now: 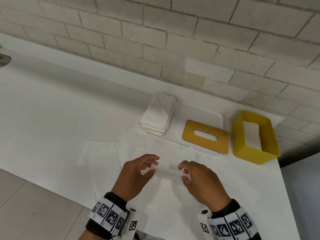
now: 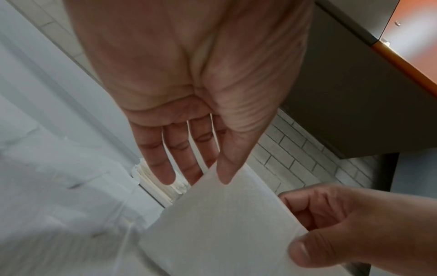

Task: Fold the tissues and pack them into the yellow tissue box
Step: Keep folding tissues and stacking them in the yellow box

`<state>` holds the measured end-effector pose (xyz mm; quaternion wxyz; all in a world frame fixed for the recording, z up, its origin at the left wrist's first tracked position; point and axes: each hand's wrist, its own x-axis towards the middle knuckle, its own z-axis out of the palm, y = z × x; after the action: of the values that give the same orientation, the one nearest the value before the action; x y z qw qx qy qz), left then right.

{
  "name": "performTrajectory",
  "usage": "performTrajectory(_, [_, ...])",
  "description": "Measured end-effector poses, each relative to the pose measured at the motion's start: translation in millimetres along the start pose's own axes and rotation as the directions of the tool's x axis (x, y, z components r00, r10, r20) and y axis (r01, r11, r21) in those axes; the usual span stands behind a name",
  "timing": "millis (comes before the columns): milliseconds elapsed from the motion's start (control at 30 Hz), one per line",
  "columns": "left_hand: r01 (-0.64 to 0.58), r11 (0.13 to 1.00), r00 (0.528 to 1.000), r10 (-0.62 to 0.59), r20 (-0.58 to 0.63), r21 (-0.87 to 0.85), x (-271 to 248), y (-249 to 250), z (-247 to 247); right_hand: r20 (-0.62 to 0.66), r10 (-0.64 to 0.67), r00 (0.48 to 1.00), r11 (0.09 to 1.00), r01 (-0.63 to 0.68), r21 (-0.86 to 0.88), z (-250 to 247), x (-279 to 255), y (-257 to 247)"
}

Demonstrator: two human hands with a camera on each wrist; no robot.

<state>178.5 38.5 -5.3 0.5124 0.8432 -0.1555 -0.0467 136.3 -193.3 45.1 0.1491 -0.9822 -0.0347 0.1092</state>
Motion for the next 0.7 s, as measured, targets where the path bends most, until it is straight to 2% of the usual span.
performTrajectory(133, [0.013, 1.0, 1.0, -0.013, 0.014, 0.01, 1.3, -0.2, 2.6, 0.032, -0.003, 0.999, 0.999, 0.004, -0.039, 7.3, 8.6, -6.3])
performTrajectory(367, [0.027, 1.0, 0.999, -0.026, -0.033, 0.003, 5.3, -3.7, -2.5, 0.037, -0.028, 0.999, 0.997, 0.031, -0.077, 19.4, 24.2, -16.3])
performTrajectory(433, [0.088, 0.995, 0.994, -0.091, -0.062, -0.056, 2.9, -3.5, -6.6, -0.054, -0.041, 0.998, 0.998, 0.044, 0.048, 11.8, 20.8, -15.0])
performTrajectory(467, [0.14, 0.978, 0.987, -0.151, -0.058, -0.151, 3.0, -2.2, -9.8, -0.151, -0.038, 0.988, 0.981, 0.066, 0.18, 4.4, 17.6, -15.0])
performTrajectory(533, [0.244, 0.876, 0.967, -0.25, 0.04, -0.416, 5.9, 6.1, -13.0, -0.346, 0.072, 0.935, 0.867, 0.113, 0.486, -12.4, 9.7, -16.6])
performTrajectory(600, [0.267, 0.777, 0.964, -0.221, 0.149, -0.57, 11.8, 20.3, -11.8, -0.316, 0.191, 0.929, 0.687, 0.103, 0.719, -25.3, 4.5, -24.0])
performTrajectory(633, [0.236, 0.775, 0.971, -0.17, 0.167, -0.586, 14.8, 28.8, -10.1, -0.271, 0.206, 0.94, 0.609, 0.094, 0.788, -26.8, 4.1, -27.8])
performTrajectory(700, [0.15, 0.831, 0.987, -0.095, 0.129, -0.536, 19.8, 46.3, -3.9, -0.246, 0.223, 0.943, 0.525, 0.097, 0.845, -23.3, 3.9, -31.9])
